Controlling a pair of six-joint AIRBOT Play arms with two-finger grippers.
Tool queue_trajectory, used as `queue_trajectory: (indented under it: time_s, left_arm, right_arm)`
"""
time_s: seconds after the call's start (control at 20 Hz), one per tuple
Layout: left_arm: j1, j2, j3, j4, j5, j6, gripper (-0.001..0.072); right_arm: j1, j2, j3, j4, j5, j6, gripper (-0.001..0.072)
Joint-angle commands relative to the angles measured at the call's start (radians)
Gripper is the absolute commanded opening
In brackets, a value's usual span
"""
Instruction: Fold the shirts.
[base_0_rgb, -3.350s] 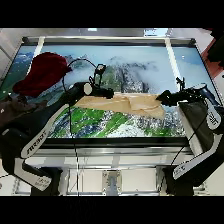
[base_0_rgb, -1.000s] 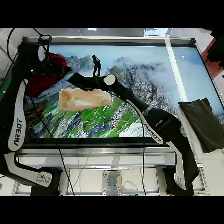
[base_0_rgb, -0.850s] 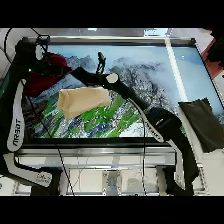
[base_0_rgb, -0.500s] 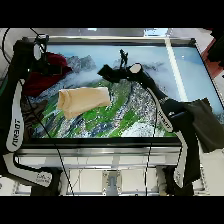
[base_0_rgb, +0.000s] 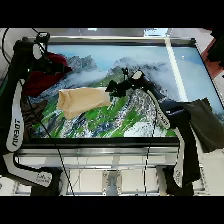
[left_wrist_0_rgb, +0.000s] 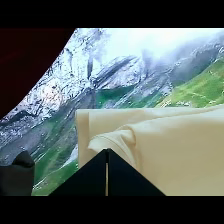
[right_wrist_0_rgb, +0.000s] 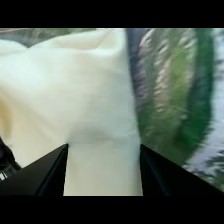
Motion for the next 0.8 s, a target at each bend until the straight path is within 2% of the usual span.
queue_trajectory:
  time_s: [0.0, 0.1, 0.2, 0.25, 0.3, 0.35, 0.45, 0.55, 0.65, 0.75]
  left_arm:
    - [0.000, 0.001, 0.001, -0.005, 0.004, 0.006, 0.0015]
    - [0.000, 0.001, 0.001, -0.008, 0.004, 0.006, 0.0015]
    - [0.000, 0.001, 0.001, -0.009, 0.003, 0.006, 0.0015]
    - [0.000, 0.001, 0.001, -0.008, 0.003, 0.006, 0.0015]
    - [0.000, 0.001, 0.001, -0.008, 0.003, 0.006, 0.0015]
    - [0.000, 0.001, 0.001, -0.008, 0.003, 0.006, 0.0015]
    - [0.000, 0.001, 0.001, -0.009, 0.002, 0.006, 0.0015]
    - [0.000, 0.001, 0.001, -0.008, 0.002, 0.006, 0.0015]
    - [0.000, 0.001, 0.001, -0.008, -0.012, 0.007, 0.0015]
    - [0.000, 0.001, 0.001, -0.008, -0.034, 0.014, 0.0015]
  right_arm:
    - [0.040, -0.037, 0.000, 0.084, -0.010, 0.001, 0.0520]
    - [0.058, -0.056, 0.000, 0.180, -0.003, 0.000, 0.0515]
    - [0.071, -0.075, 0.000, 0.300, 0.019, -0.010, 0.0453]
    - [0.074, -0.079, 0.000, 0.356, 0.028, -0.047, 0.0300]
    - [0.073, -0.079, 0.000, 0.403, 0.029, -0.096, 0.0084]
    - [0.070, -0.079, 0.000, 0.465, 0.023, -0.135, 0.0032]
    - [0.046, -0.077, 0.005, 0.616, 0.035, -0.288, 0.0030]
    - [0.004, -0.064, 0.032, 0.652, 0.071, -0.343, 0.0029]
    - [-0.063, -0.018, 0.056, 0.539, 0.085, -0.332, 0.0029]
    - [-0.152, 0.068, 0.056, 0.301, 0.096, -0.235, 0.0028]
